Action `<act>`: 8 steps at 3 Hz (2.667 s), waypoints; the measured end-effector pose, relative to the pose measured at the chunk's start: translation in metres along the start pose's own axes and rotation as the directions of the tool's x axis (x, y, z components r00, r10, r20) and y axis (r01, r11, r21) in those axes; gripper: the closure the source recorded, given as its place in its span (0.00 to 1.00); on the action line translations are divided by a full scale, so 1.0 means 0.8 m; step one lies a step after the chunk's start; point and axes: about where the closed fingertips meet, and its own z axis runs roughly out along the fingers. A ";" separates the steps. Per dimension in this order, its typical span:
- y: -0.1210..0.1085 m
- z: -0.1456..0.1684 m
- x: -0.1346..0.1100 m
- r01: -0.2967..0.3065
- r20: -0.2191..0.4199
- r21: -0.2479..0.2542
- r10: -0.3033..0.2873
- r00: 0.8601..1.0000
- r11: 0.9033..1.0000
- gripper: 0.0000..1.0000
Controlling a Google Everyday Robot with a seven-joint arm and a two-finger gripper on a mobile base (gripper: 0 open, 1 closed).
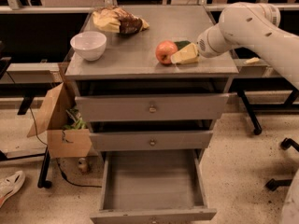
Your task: Place sponge into bottom drawer
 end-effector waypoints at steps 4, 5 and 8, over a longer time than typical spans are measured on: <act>0.022 0.034 -0.008 0.045 -0.020 -0.038 -0.046 0.999 0.998 0.66; 0.020 0.027 -0.006 0.051 -0.022 -0.025 -0.052 0.998 0.998 0.88; -0.004 -0.125 0.009 0.102 0.043 0.137 -0.108 0.993 0.985 1.00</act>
Offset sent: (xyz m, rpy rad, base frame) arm 0.0208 0.0261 -0.0042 -0.0141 -0.0053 0.0648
